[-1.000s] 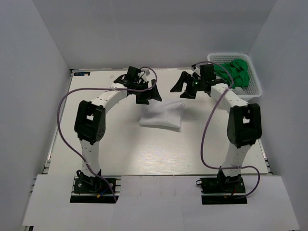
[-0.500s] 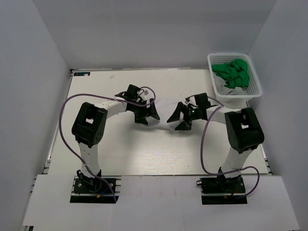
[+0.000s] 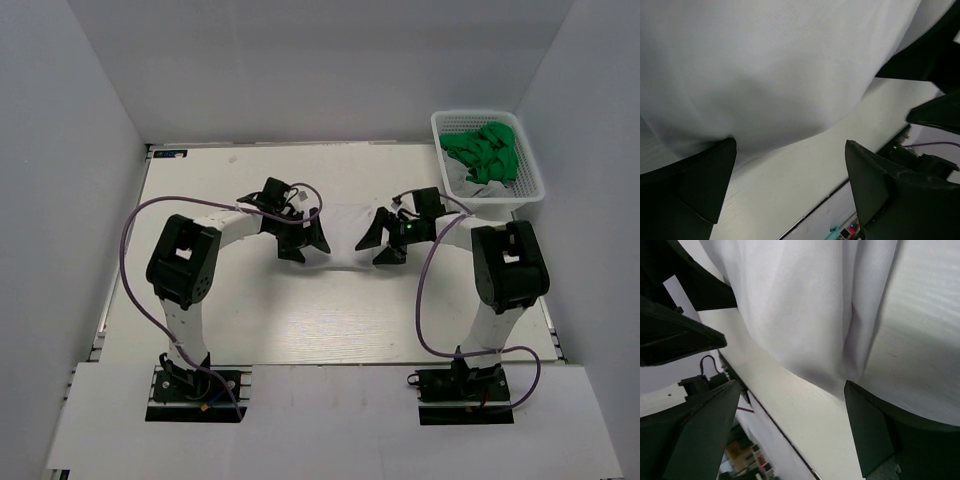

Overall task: Fold and stack the t-shirts
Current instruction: Smooth out wrinkles on the folded tshirt, then put the neatly folded tshirt into the corner of the board with the left arm

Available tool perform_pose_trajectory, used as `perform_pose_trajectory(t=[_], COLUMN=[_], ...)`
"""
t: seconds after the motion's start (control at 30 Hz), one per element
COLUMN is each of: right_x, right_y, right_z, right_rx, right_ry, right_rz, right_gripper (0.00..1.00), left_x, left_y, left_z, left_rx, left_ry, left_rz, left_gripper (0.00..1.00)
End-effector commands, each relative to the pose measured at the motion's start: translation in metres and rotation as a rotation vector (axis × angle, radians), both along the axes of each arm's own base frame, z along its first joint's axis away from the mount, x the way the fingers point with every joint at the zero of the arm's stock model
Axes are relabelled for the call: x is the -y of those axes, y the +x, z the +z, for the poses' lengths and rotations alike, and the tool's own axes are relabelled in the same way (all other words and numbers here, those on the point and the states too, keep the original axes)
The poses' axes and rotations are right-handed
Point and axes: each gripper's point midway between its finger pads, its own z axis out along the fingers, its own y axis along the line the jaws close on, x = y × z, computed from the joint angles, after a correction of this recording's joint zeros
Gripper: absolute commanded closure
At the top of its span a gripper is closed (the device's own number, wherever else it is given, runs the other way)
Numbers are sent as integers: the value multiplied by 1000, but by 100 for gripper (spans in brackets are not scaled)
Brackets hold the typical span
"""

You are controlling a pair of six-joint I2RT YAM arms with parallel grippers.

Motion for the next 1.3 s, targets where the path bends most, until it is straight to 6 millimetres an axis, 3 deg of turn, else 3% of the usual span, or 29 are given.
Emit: perform_pose_trajectory(t=[0.0,0.07,0.23,0.37,0.5,0.6,0.63,0.7,0.77,0.87,0.9,1.0,1.03,1.27], right_x=[4,0,2,8,18,25,32,36,46,51,52,56,58,67], right_y=[19,23,22,20,16,13,14,10,8,4,2,0,-1,5], right_z=[46,75,110,120,137,137,134,135,131,132,130,130,130,135], right_rx=[219,288,338,355,411,422,432,443,429,434,429,440,441,471], right_ry=[-41,-15,-11,-36,-107,-148,-188,-213,-272,-297,-304,-318,-323,-380], right_rz=[53,65,72,53,37,24,10,8,4,6,-3,-17,-21,-65], right_gripper=[10,10,10,10,10,10,10,10,10,10,10,10,10,10], left_x=[-9,-10,-32,-54,-56,-59,-64,-60,-55,-56,-60,-61,-63,-66], left_y=[15,22,37,45,54,63,65,78,83,90,87,89,89,87], left_z=[42,66,77,62,47,39,24,25,12,-2,-16,-24,-29,-39], left_rx=[139,202,262,217,188,178,162,177,153,144,115,113,106,116], left_ry=[64,59,193,301,347,385,427,428,432,460,489,504,518,533], left_rz=[3,21,101,150,166,193,200,208,187,192,188,181,181,139], left_gripper=[0,0,0,0,0,3,4,6,10,18,29,57,62,83])
